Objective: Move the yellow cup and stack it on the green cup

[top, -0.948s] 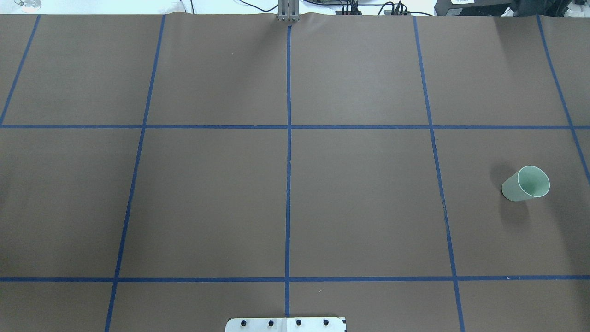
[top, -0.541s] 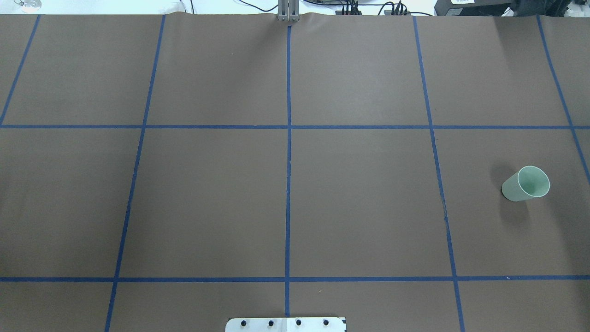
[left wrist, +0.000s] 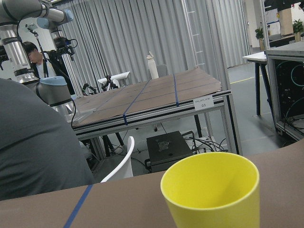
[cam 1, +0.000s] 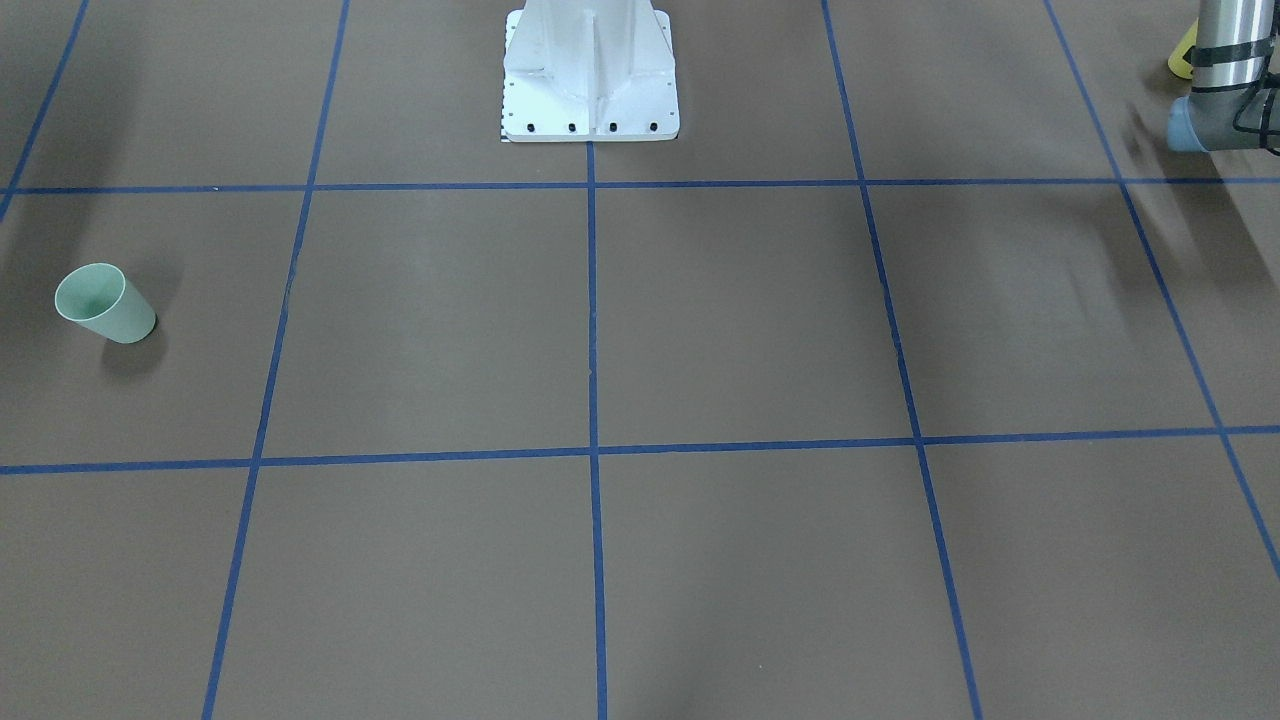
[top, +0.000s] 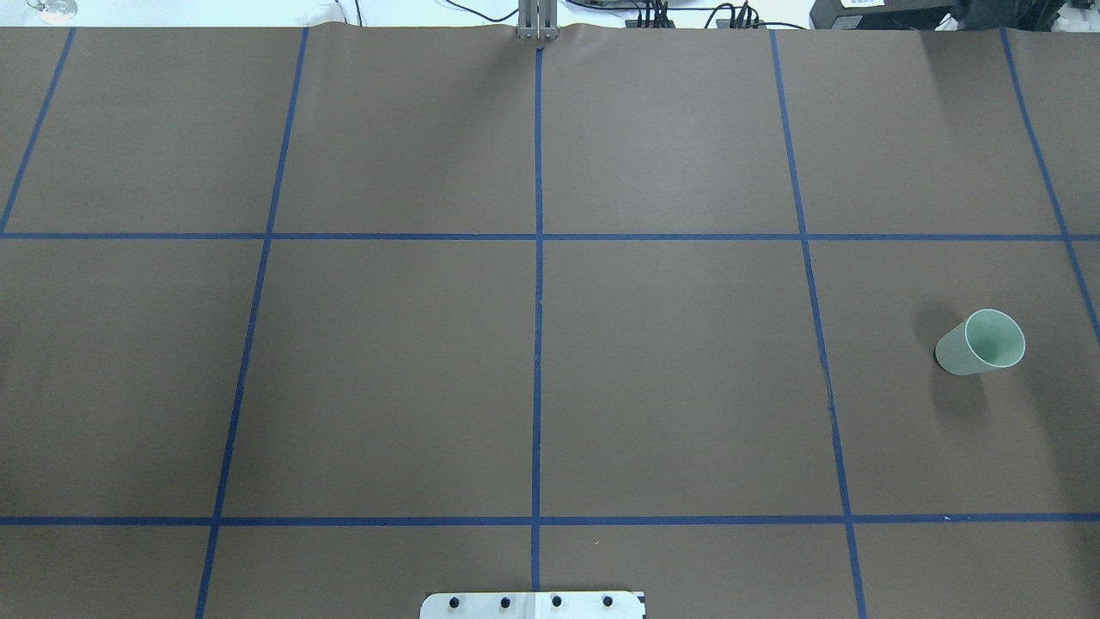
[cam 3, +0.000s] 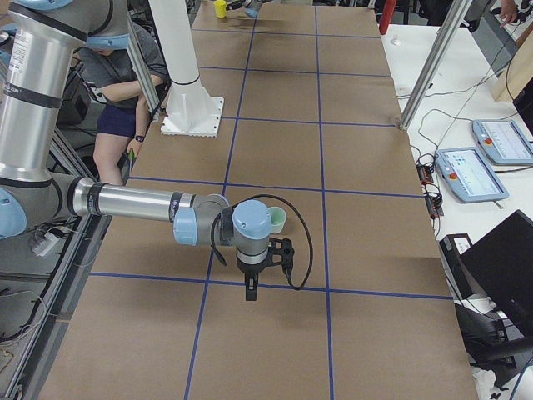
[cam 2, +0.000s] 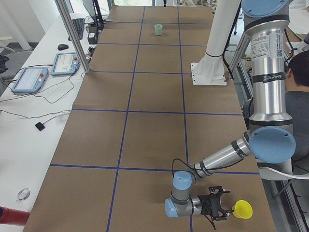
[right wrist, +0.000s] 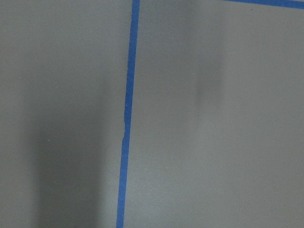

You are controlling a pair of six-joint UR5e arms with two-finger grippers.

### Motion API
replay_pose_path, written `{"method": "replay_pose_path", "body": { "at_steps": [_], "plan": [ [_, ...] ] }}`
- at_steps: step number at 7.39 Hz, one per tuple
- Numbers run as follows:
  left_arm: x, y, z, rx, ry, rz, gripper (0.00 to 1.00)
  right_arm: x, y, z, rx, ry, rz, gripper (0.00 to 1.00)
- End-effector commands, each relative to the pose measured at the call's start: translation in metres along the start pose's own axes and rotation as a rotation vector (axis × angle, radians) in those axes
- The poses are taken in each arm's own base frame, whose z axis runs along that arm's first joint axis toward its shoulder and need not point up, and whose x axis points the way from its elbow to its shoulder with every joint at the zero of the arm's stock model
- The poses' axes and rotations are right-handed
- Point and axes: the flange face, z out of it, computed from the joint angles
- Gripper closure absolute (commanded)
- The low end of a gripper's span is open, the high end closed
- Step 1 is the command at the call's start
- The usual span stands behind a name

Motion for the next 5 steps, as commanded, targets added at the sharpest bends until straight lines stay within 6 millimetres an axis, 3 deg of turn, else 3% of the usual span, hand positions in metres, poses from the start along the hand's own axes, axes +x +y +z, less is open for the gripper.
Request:
{"method": "replay_pose_path", "body": {
  "at_steps": [1,5],
  "plan": [
    [-0.0005,0.0008,0.0000,-0.008,-0.005,0.011,0.58,0.0002,0.0001,0.0003,-0.001,0.000,0.000,0.01],
    [-0.0013,0.0016,-0.0004,-0.015,-0.008,0.012,0.94,0.0006,0.0009,0.0007,-0.002,0.000,0.001,0.01]
  ]
}}
